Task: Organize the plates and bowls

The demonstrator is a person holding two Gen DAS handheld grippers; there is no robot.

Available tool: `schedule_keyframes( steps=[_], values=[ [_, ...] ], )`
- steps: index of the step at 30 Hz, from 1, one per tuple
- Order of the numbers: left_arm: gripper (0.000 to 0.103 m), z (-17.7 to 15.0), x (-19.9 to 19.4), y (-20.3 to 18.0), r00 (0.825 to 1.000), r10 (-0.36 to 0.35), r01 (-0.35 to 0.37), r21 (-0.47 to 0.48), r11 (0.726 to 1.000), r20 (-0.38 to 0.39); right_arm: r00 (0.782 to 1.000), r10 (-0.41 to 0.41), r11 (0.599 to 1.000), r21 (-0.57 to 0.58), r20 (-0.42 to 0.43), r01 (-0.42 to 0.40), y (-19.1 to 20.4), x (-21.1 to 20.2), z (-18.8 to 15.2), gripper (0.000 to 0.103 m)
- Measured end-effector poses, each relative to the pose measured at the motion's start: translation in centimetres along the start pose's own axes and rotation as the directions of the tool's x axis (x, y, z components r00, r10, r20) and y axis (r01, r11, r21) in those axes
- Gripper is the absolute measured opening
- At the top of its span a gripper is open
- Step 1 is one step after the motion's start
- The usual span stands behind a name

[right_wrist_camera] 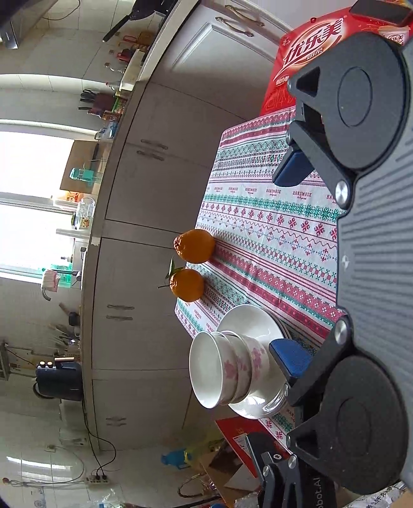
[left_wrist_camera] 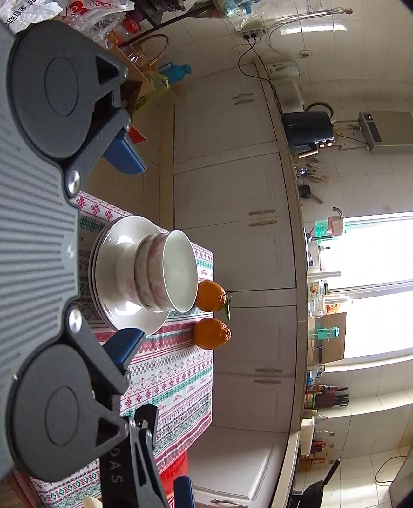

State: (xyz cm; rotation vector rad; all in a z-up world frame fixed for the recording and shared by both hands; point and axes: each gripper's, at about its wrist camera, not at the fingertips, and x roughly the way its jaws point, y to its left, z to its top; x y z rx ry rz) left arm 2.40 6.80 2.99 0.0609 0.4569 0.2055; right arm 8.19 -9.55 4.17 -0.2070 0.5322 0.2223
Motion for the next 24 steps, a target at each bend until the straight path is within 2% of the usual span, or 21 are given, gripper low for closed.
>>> schedule_keyframes(
  steps=[24],
  values=[
    [0.102, -0.36, 0.0, 0.31, 1.0, 0.013, -0.014, -0.058, 0.998, -0.027, 0.999, -0.035, 0.999, 0.027, 0.025, 0.034, 0.48, -0.7, -0.17, 0.103]
  ],
)
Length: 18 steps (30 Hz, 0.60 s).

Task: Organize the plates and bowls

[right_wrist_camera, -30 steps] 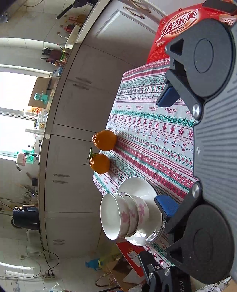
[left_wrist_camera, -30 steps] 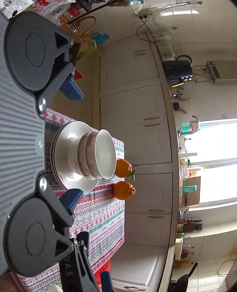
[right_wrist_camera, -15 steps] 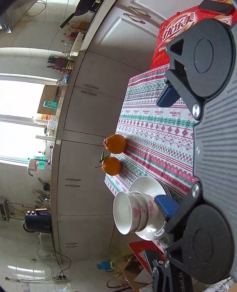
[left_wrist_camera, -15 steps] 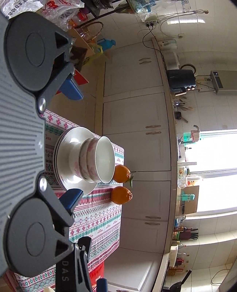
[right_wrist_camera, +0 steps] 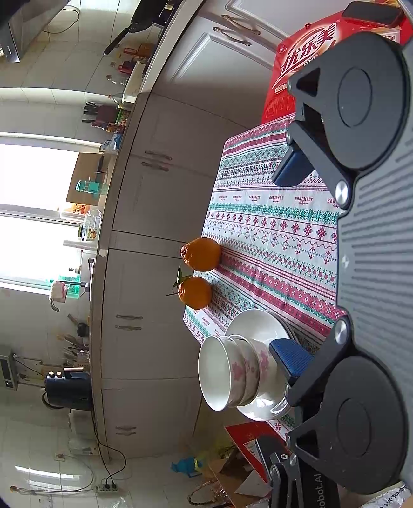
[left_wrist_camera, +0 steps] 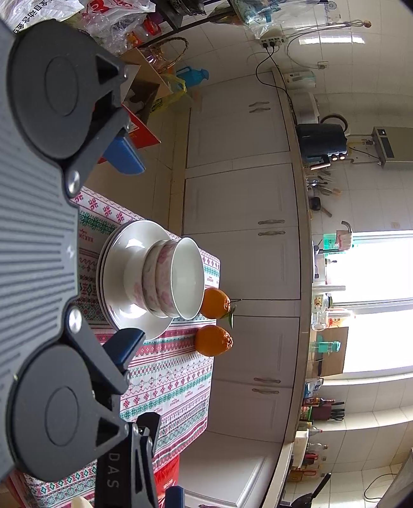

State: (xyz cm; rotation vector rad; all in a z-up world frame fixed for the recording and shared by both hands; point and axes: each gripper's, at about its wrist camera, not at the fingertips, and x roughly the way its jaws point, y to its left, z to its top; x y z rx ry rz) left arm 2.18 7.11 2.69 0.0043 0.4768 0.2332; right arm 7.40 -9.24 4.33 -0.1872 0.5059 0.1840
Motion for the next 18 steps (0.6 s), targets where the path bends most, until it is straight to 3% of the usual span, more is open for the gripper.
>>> schedule_keyframes(
  steps=[18],
  values=[
    [0.102, 0.07, -0.33, -0.15, 1.0, 0.01, -0.01, -0.014, 1.0, 0.0, 1.0, -0.007, 1.0, 0.005, 0.01, 0.007, -0.03, -0.21, 0.04, 0.103]
  ],
)
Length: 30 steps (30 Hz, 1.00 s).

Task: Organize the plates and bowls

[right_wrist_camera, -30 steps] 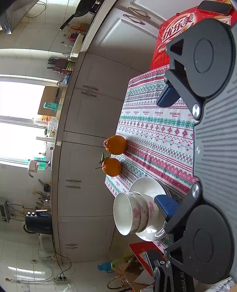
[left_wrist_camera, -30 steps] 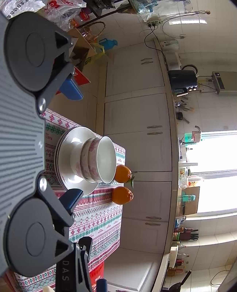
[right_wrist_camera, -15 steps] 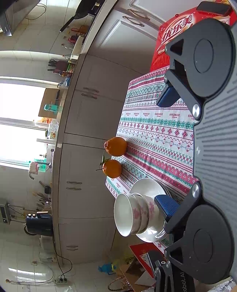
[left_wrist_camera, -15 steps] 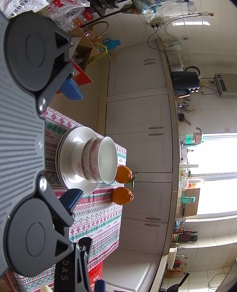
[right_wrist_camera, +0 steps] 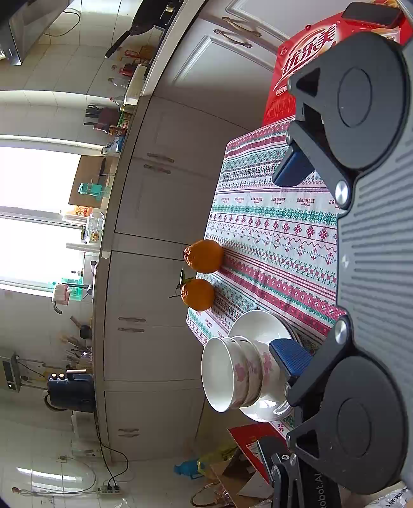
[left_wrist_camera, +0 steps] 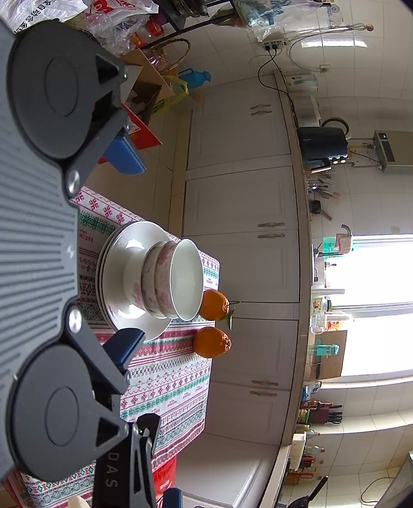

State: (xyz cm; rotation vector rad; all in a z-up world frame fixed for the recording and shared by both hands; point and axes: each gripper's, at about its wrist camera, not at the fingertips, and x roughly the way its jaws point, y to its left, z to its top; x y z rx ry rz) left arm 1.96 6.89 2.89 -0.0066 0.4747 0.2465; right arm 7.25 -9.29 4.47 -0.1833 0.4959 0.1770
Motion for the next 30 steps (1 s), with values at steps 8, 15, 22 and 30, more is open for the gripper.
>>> schedule_keyframes(
  steps=[8, 15, 22, 30],
  values=[
    [0.102, 0.02, -0.03, -0.06, 1.0, 0.003, -0.003, 0.002, 1.0, 0.0, 1.0, 0.002, 1.0, 0.004, 0.0, -0.002, -0.07, 0.08, -0.06, 0.103],
    [0.102, 0.0, -0.07, -0.17, 1.0, 0.006, -0.006, 0.002, 1.0, 0.0, 1.0, 0.002, 1.0, 0.005, 0.0, -0.002, -0.09, 0.09, -0.08, 0.103],
    [0.102, -0.02, -0.08, -0.22, 1.0, 0.005, -0.005, 0.0, 1.0, 0.0, 1.0, 0.002, 1.0, 0.005, 0.001, -0.002, -0.15, 0.11, -0.05, 0.103],
    [0.102, 0.03, -0.09, -0.31, 1.0, 0.003, -0.003, 0.003, 1.0, 0.005, 1.0, 0.0, 1.0, 0.009, 0.004, 0.0, -0.2, 0.1, -0.05, 0.103]
  ],
)
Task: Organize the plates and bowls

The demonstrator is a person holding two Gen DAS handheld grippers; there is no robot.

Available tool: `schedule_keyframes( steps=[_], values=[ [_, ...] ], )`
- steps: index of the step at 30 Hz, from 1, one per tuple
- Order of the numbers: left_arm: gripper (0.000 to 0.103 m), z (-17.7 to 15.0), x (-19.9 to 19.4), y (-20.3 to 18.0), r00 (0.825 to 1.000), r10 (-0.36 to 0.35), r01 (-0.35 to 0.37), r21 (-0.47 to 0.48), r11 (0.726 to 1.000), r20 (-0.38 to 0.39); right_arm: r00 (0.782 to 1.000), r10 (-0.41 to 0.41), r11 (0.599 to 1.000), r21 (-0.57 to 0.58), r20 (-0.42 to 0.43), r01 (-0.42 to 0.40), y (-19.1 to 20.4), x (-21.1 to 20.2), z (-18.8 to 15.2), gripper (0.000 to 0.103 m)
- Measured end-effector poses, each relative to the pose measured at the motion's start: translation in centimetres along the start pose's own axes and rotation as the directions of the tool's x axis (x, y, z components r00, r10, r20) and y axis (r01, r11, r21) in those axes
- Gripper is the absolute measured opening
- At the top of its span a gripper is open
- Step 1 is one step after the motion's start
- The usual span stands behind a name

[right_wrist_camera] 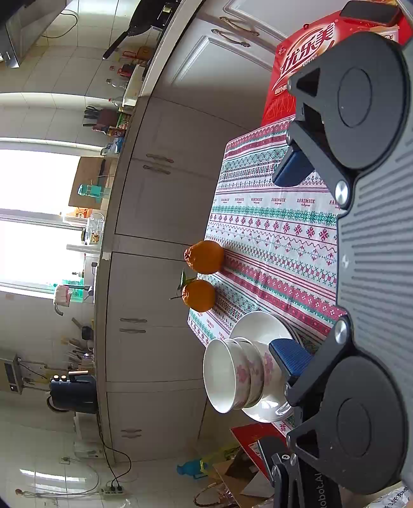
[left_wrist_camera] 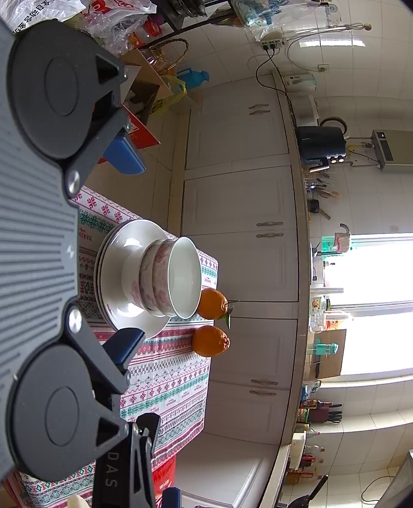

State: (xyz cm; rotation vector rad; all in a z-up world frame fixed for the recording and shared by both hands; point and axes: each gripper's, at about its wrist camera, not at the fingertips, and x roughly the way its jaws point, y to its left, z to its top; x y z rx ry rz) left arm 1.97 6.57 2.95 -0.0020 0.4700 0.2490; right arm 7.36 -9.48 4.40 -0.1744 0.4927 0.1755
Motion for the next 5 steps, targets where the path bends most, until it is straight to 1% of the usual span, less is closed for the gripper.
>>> schedule_keyframes(
  steps=[5],
  values=[
    [0.102, 0.05, 0.03, -0.09, 1.0, -0.002, 0.002, -0.001, 1.0, -0.003, 1.0, -0.001, 1.0, 0.0, 0.001, 0.001, 0.0, 0.03, 0.01, 0.103]
  ],
)
